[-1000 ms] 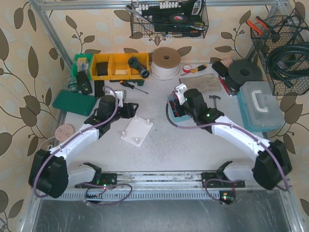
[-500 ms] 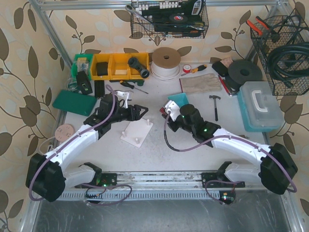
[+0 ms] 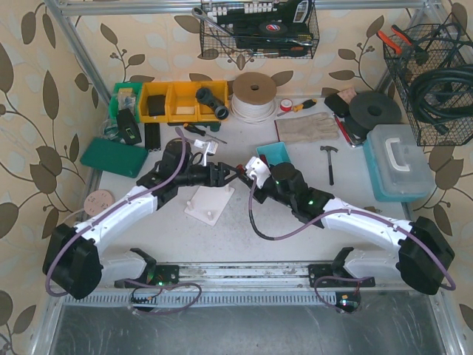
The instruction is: Install the large spring
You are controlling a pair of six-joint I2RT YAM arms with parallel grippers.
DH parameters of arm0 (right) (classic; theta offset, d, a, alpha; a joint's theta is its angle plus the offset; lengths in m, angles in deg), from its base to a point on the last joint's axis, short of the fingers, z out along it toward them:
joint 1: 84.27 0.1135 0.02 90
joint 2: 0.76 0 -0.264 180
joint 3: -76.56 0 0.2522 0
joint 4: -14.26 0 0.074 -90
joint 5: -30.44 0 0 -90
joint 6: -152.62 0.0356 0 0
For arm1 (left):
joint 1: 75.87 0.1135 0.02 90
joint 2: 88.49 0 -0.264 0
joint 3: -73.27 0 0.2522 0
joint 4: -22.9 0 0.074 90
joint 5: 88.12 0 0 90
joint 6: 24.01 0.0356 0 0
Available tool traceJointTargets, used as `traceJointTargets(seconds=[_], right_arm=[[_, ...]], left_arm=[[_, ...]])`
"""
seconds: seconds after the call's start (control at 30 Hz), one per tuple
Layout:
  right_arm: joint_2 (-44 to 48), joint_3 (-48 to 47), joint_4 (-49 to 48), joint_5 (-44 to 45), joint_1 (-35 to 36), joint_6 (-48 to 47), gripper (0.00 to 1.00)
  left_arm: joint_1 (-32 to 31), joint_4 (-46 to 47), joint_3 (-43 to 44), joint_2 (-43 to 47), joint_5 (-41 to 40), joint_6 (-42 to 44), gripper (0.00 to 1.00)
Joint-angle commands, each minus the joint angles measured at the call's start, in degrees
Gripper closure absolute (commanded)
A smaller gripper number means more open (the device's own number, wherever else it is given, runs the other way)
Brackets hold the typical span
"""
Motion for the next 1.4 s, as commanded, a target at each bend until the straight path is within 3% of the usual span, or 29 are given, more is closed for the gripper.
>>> traceJointTargets(seconds=[0.0, 0.43, 0.8, 1.03, 1.13, 1.27, 1.37], right_arm=[[-0.2, 0.3, -3.5, -0.5, 0.6, -1.1, 0.96], [-0.6, 1.2, -5.3, -2.0, 1.3, -2.0, 0.96], [-1.0, 1.2, -5.4, 0.1, 1.6, -2.2, 0.96], [-1.5, 1.2, -5.5, 1.0, 1.6, -2.3, 0.94], [-2.0, 0.8, -4.8, 1.3, 1.7, -2.0, 0.84], [-2.2, 0.0, -2.7, 2.8, 1.7, -0.7, 0.54], [-1.4, -0.1, -1.4, 5.5, 1.7, 1.0, 0.40]], left_arm=[[-0.4, 2.0, 2.3, -1.7, 2.3, -1.0, 0.29], [-0.3, 10.6, 1.1, -5.5, 4.5, -9.1, 0.47], [-0.4, 9.9, 0.4, -5.0, 5.3, -11.4, 0.66], [-0.3, 7.5, -0.4, -3.5, 5.2, -11.2, 0.89], [-0.4, 6.3, 0.2, -3.4, 5.3, -11.1, 0.99], [-0.3, 5.7, 0.6, -3.0, 4.0, -11.3, 1.00], [-0.2, 3.6, 1.6, -3.0, 2.2, -10.1, 1.00]])
